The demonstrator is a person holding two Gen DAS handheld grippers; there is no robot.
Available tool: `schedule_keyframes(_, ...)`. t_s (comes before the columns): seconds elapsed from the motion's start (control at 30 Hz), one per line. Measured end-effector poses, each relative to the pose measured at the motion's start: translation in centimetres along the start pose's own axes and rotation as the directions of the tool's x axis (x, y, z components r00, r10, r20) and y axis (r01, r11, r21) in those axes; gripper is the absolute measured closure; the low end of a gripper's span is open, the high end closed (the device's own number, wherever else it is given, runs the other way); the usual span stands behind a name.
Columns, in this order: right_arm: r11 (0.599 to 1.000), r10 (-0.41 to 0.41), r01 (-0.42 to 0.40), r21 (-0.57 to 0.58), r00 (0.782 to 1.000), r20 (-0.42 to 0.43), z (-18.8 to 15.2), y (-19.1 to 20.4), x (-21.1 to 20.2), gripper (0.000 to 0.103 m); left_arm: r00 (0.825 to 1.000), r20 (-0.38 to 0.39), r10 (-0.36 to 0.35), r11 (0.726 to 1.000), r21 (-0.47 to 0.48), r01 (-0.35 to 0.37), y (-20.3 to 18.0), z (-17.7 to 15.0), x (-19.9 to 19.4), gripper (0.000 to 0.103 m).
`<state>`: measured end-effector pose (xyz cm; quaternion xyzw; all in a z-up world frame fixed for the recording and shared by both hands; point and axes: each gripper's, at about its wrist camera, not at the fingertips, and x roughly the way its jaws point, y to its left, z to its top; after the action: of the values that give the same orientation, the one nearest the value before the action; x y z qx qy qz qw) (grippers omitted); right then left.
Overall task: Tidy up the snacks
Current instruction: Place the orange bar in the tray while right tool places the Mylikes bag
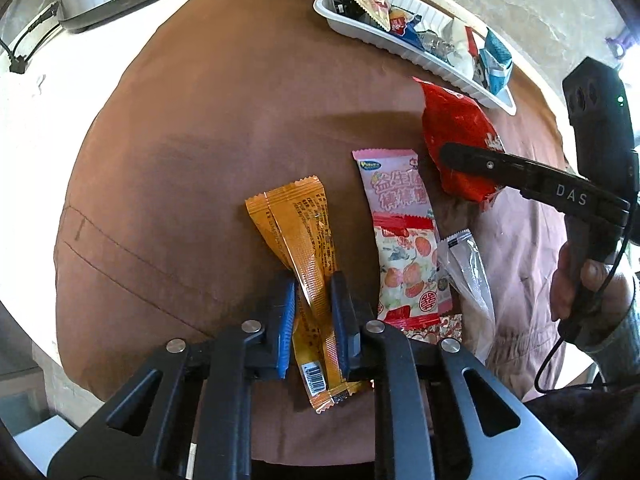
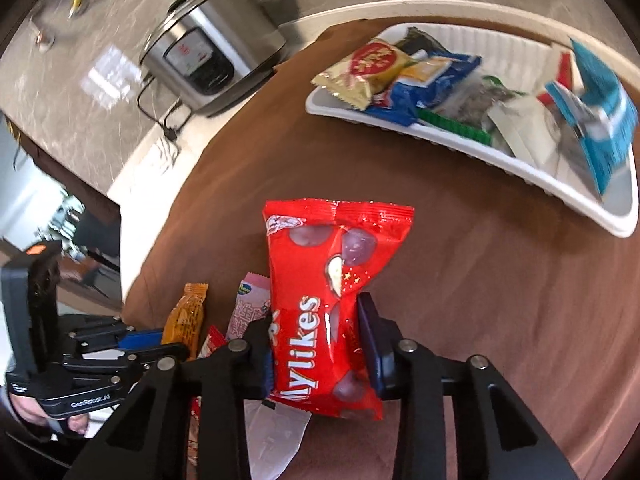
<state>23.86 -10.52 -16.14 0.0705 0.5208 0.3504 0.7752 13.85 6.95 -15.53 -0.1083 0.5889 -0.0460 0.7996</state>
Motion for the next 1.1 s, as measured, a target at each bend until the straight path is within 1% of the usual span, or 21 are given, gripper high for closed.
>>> schedule_keyframes(0.13, 0.998, 0.029, -0.029, 0.054, 1.0, 0.011, -0.2, -0.9, -0.6, 0.07, 0.999, 0.029, -0.02, 1.0, -0.021, 0.02, 0.7, 0.7, -1.0, 0.088)
schedule_keyframes(0.27, 0.996, 0.036, -0.038, 0.078, 0.999, 0.026, -0.1, -1.2, -1.1, 0.072, 0.998, 0.049, -0.04, 0.999, -0.031, 0.042, 1.1, 1.9, -1.7, 0.088)
schedule_keyframes(0.37, 0.994, 0.039, -0.045, 0.104, 0.998, 0.056, 0.1, -1.5, -1.8, 0.074, 0.997, 0.061, -0.044, 0.999, -0.025, 0.046, 1.3, 3.0, -2.2, 0.088)
schedule_keyframes(0.57, 0.987, 0.046, -0.062, 0.149, 0.993, 0.109, 0.9, -2.2, -3.4, 0.075, 0.994, 0.078, -0.079, 0.997, 0.002, 0.079, 1.1, 5.2, -2.8, 0.088)
schedule_keyframes(0.67, 0.981, 0.049, -0.075, 0.181, 0.988, 0.145, 1.6, -2.8, -4.3, 0.075, 0.991, 0.094, -0.094, 0.995, 0.037, 0.091, 0.5, 7.1, -3.2, 0.088)
schedule_keyframes(0.7, 0.978, 0.05, -0.08, 0.191, 0.986, 0.157, 1.8, -3.1, -4.6, 0.075, 0.989, 0.097, -0.112, 0.993, 0.054, 0.107, 0.3, 8.2, -3.3, 0.088)
schedule_keyframes(0.87, 0.966, 0.045, -0.096, 0.242, 0.977, 0.209, 3.9, -4.3, -5.7, 0.075, 0.98, 0.122, -0.155, 0.982, 0.123, 0.14, -1.1, 12.5, -3.4, 0.088)
schedule_keyframes(1.0, 0.955, 0.025, -0.099, 0.279, 0.967, 0.255, 5.6, -5.4, -6.4, 0.075, 0.972, 0.129, -0.197, 0.962, 0.219, 0.166, -3.5, 16.8, -3.0, 0.088)
schedule_keyframes(1.1, 0.95, 0.007, -0.094, 0.298, 0.961, 0.278, 7.1, -6.1, -6.6, 0.075, 0.967, 0.128, -0.219, 0.947, 0.267, 0.178, -5.0, 19.2, -2.5, 0.088)
